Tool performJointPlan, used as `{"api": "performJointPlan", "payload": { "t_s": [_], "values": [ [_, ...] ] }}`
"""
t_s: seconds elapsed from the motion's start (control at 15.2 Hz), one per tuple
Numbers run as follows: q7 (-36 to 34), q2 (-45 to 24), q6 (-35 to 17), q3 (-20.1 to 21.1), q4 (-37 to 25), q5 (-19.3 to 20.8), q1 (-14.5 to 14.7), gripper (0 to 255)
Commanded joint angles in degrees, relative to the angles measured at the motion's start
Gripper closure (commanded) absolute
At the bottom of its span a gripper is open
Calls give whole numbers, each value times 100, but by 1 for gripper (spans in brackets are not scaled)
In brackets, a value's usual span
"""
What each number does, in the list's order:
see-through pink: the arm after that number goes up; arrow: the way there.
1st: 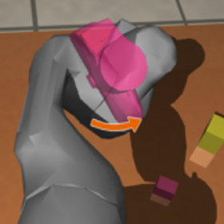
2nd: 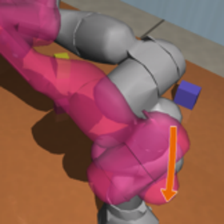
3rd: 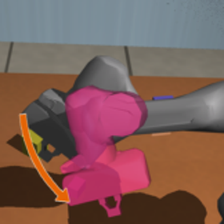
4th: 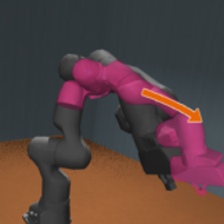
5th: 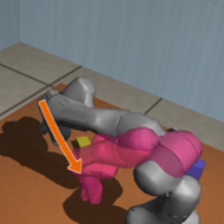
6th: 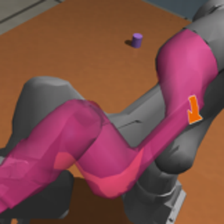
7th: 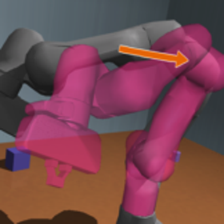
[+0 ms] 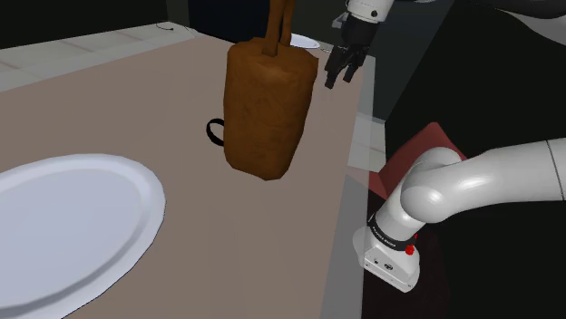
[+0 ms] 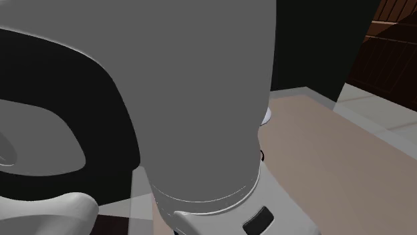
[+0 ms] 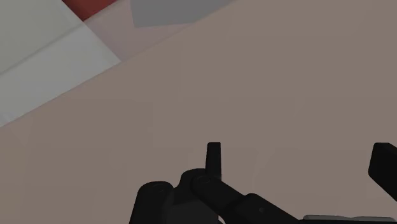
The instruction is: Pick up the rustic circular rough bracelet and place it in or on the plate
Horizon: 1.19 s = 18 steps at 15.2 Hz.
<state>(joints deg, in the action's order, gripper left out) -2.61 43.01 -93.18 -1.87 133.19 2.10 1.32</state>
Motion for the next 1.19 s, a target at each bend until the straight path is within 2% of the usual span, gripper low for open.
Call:
{"api": "performJointPlan", "payload": {
  "t_s": [0.0, 0.59, 1.12],
  "values": [
    [0, 0, 0, 0, 0, 0, 0, 0],
    [-636, -1207, -439, 516, -396, -932, 472, 0],
    [-1083, -2441, -777, 921, -1102, -1652, 854, 0]
  ]
}}
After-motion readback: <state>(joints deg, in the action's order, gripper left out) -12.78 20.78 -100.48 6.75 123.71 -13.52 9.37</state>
